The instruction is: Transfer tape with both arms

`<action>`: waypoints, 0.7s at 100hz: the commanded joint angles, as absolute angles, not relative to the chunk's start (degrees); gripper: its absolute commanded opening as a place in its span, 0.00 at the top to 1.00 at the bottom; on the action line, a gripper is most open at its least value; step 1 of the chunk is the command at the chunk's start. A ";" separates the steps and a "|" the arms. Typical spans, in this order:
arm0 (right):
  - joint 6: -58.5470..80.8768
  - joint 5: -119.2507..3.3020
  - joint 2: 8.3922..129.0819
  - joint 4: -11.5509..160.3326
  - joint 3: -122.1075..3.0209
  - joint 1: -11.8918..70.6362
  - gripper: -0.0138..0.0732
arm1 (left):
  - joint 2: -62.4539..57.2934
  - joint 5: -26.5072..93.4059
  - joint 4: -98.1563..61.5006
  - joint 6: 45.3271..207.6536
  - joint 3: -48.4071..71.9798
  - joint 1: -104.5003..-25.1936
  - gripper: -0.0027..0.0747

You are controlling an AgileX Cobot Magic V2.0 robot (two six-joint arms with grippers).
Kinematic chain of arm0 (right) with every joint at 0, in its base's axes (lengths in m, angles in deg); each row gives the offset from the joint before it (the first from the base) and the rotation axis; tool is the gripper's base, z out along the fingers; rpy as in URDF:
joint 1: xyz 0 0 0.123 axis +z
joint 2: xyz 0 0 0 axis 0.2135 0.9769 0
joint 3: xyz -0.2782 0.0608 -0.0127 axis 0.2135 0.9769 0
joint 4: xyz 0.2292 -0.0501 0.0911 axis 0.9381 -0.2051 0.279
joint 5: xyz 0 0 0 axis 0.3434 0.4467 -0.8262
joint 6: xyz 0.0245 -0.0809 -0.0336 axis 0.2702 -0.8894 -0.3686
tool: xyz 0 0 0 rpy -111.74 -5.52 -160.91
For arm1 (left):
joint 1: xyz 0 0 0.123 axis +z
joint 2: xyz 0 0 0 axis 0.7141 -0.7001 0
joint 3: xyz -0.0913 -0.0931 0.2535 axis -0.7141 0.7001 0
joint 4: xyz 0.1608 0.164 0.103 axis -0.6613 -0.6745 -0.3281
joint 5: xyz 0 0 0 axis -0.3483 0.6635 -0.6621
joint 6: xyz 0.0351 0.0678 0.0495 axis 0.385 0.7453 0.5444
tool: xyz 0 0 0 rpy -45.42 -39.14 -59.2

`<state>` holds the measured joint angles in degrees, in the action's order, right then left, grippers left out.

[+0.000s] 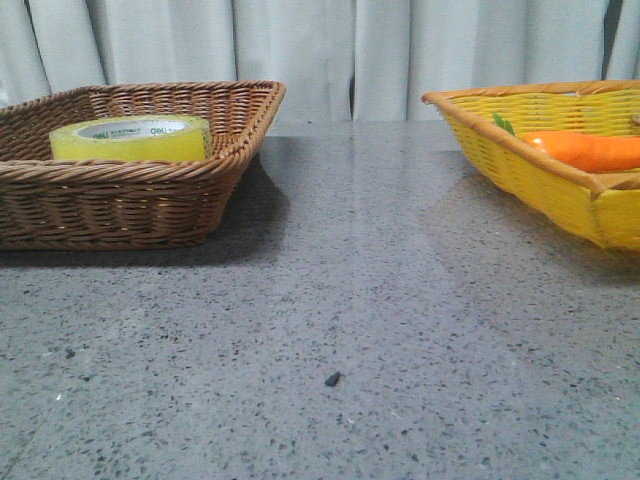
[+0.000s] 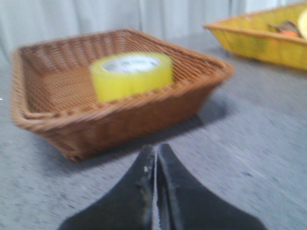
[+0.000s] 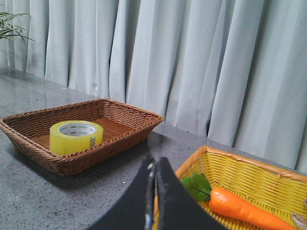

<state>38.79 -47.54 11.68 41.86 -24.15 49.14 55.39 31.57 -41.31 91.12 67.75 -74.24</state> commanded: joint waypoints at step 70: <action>38.99 -51.57 12.44 40.52 -25.36 48.91 0.93 | 57.10 35.65 -41.18 90.90 69.87 -50.61 0.99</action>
